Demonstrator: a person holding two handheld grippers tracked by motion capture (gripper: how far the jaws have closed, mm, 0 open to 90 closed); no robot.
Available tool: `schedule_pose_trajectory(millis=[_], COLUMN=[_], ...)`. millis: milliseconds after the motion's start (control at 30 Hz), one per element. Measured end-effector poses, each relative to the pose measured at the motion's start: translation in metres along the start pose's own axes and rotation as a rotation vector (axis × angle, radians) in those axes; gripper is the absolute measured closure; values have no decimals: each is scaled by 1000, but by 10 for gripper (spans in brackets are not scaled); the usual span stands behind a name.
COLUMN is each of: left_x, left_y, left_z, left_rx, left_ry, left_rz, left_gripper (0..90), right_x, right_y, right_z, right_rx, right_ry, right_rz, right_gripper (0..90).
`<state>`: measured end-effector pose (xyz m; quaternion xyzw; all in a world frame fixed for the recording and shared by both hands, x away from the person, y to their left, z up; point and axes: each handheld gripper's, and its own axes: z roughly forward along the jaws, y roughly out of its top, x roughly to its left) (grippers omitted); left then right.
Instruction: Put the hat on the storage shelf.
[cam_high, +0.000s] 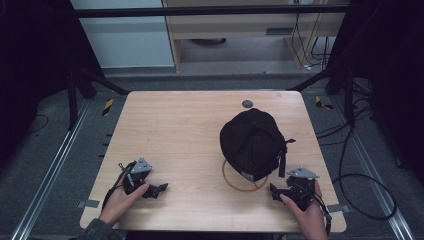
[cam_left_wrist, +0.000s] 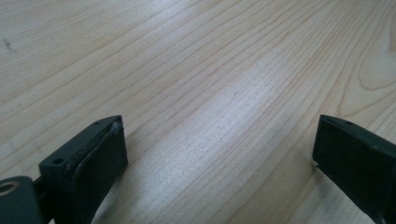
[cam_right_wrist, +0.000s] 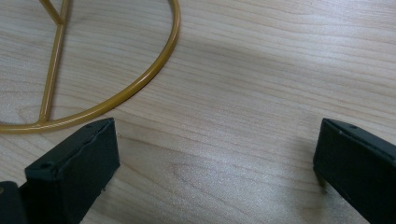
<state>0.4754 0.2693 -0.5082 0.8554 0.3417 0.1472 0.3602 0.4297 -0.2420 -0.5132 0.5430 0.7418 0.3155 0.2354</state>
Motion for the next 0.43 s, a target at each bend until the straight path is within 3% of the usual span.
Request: schedule_pose_trajectory(millis=[433], left_x=[-1], left_y=[-1], left_z=[0], left_rx=[13], left_ry=[8], left_rz=[13], left_gripper=[0], right_x=[0], right_y=[0], right_z=[0], right_rx=[0], right_ry=[0], right_rz=[1], right_gripper=[4])
